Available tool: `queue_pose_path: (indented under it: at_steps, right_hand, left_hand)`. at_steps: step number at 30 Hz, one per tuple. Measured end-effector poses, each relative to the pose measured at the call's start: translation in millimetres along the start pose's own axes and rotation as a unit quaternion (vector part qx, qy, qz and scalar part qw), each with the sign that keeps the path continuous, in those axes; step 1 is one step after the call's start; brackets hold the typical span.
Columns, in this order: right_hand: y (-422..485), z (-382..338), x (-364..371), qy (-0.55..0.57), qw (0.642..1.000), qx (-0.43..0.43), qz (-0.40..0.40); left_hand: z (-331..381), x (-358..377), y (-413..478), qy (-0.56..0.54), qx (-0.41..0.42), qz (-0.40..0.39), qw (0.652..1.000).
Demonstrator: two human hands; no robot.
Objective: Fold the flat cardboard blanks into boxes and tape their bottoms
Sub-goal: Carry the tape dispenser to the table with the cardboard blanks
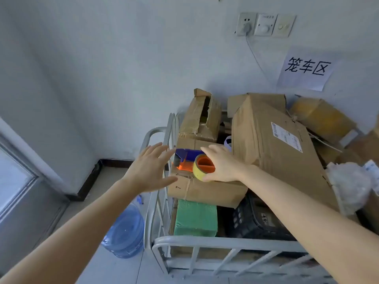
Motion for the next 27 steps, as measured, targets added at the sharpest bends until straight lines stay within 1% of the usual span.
queue_pose_path:
  at_steps: [2, 4, 7, 12, 19, 24, 27]
  right_hand:
    - [8.7, 4.0, 7.2, -0.012, 0.999, 0.009, -0.046]
    - [13.1, 5.1, 14.7, -0.026, 0.997, 0.007, -0.067]
    - [22.7, 3.3, 17.4, -0.029, 0.997, -0.014, -0.064]
    - [30.7, 11.2, 29.6, -0.004, 0.998, -0.013, -0.068]
    - [34.5, 7.9, 30.0, 0.049, 0.998, -0.017, -0.026]
    - [29.4, 4.0, 24.9, 0.042, 0.999, -0.009, 0.017]
    - [21.0, 1.9, 19.6, 0.031, 0.999, 0.008, 0.044]
  left_hand:
    - [0.1, 3.7, 5.6, 0.011, 0.006, -0.008, 1.0]
    - [1.1, 7.3, 8.9, 0.025, 0.003, -0.019, 1.0]
    - [-0.9, 6.8, 17.5, 0.024, -0.005, -0.018, 1.0]
    - [-3.8, 14.3, 25.1, 0.023, -0.012, -0.022, 0.999]
    - [-3.6, 19.8, 28.4, -0.009, -0.02, -0.017, 1.0]
    - [-3.8, 18.7, 27.7, -0.009, -0.022, -0.014, 1.0]
    - [0.7, 18.9, 29.0, -0.007, -0.009, -0.019, 1.0]
Point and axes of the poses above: each hand's wrist, its own y-axis towards the middle knuckle, its own x-axis out of the palm, z = x × y, the point moved 8 cm from there along y, towards the middle knuckle, and after that the axes turned 9 degrees about y, right-handed, at the moved point
